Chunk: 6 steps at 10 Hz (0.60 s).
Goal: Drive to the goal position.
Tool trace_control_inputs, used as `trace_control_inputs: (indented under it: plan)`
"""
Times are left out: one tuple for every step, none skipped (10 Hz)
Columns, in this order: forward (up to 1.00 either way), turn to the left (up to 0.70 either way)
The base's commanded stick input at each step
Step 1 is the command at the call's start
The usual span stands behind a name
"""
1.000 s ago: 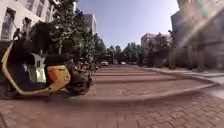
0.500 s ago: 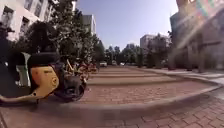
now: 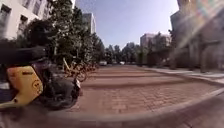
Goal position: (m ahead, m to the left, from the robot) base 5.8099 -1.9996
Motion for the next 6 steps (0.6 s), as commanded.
trace_control_inputs:
  plan:
    - [0.7,-0.14]
    - [0.7,-0.14]
    - [0.7,-0.14]
    - [0.7,-0.13]
    - [0.7,-0.04]
    - [0.7,0.0]
